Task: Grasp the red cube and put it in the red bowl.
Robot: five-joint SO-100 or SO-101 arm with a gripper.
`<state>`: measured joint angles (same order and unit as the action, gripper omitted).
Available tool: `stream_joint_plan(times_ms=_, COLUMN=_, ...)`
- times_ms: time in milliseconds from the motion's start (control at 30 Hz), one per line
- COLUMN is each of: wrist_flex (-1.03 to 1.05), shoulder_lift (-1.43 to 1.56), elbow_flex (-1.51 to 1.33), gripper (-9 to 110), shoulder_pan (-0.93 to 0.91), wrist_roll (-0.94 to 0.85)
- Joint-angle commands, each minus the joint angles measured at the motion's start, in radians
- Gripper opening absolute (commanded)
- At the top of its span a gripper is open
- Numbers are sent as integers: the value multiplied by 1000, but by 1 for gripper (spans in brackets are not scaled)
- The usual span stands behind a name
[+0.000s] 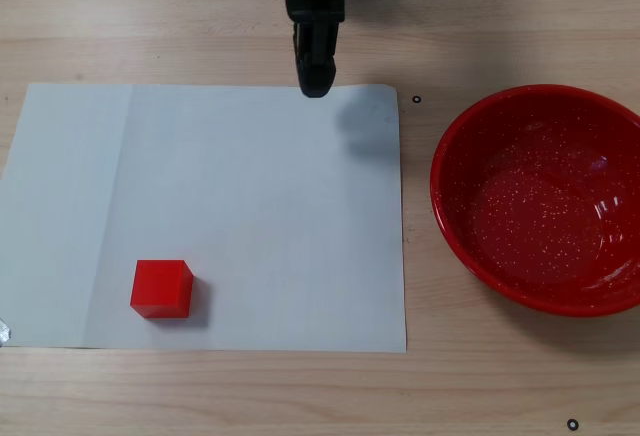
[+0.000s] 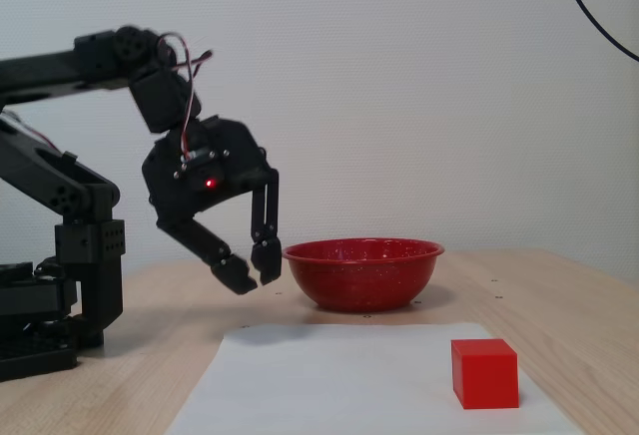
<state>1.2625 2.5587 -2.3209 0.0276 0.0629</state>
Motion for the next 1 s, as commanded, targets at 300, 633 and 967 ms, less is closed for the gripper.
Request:
stream_joint_plan(times_ms=300, wrist_flex=124, shoulder_lift=-333, elbow_flex=494, gripper=0, shoulder_pan=92, wrist_roll=66)
stream_joint_plan(times_ms=633, wrist_flex=255, shoulder_lift=-657, elbow_flex=896, gripper=0, shoulder_pan=152, wrist_roll=107)
stream_joint_plan(times_ms=967, wrist_flex=308, shoulder_lift=-914, elbow_flex=1187, gripper=1, shoulder_pan=224, wrist_roll=173)
